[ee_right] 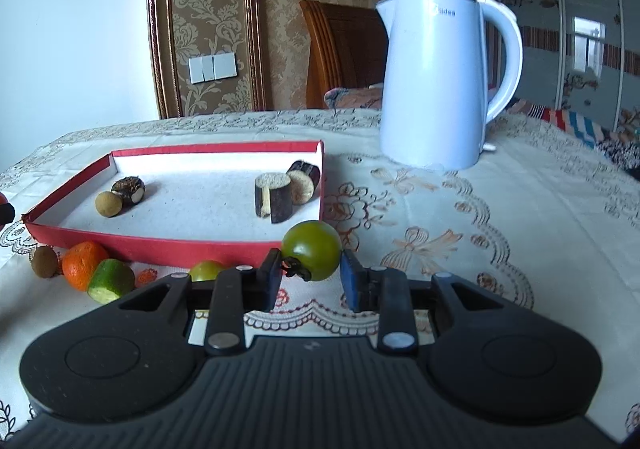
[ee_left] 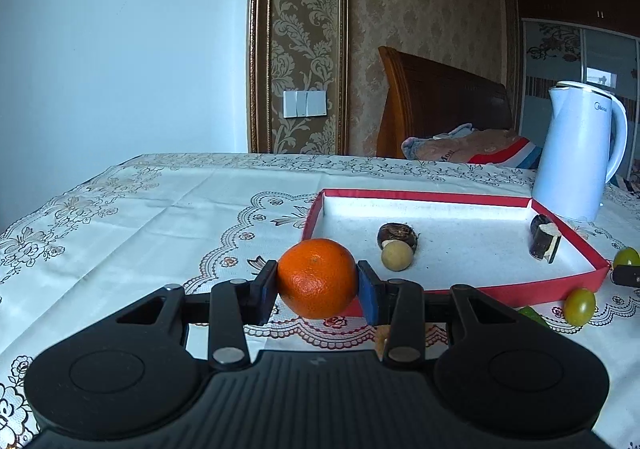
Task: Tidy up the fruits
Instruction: 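Carry the orange and green tomato up into the red tray, then open both tools to release the orange and tomato in the tray, then lift both open tools out of the tray toward the remaining produce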
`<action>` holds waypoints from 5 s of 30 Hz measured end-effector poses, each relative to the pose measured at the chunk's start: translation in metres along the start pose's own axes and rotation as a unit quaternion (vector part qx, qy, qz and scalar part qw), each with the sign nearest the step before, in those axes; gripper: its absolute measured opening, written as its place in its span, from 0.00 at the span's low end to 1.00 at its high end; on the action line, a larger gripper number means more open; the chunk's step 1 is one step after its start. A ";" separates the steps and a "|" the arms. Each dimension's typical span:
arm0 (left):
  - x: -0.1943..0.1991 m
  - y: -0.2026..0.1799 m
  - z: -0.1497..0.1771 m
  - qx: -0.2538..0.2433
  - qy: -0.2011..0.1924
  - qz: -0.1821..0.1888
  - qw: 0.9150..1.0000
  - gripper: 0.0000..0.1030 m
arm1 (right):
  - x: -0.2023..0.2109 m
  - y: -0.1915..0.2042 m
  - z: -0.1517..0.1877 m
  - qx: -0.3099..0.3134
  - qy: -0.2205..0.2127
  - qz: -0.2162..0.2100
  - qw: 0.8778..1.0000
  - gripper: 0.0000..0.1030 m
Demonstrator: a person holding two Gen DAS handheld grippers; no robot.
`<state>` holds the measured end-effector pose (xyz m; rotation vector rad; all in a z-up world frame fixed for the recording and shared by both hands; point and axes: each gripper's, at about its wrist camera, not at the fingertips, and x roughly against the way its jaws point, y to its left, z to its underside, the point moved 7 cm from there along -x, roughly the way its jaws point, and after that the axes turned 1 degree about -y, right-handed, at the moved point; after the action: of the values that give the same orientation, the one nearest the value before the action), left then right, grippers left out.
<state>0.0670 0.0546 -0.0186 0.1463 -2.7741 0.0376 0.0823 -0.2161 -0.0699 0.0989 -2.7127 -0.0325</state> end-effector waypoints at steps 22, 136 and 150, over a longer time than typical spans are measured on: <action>-0.073 -0.056 -0.005 -0.024 0.088 0.017 0.996 0.39 | -0.076 0.036 -0.027 0.056 0.046 -0.001 0.997 0.28; -0.059 -0.057 0.004 -0.017 0.065 0.017 0.998 0.73 | -0.062 0.054 -0.017 0.050 0.018 -0.013 0.999 0.95; -0.019 -0.037 0.010 0.026 0.048 0.048 0.997 0.80 | -0.030 0.019 -0.009 -0.037 0.012 -0.012 0.999 1.00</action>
<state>0.0853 0.0191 -0.0342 0.0231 -2.6835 0.1388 0.1119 -0.1948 -0.0729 0.1091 -2.6837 -0.1367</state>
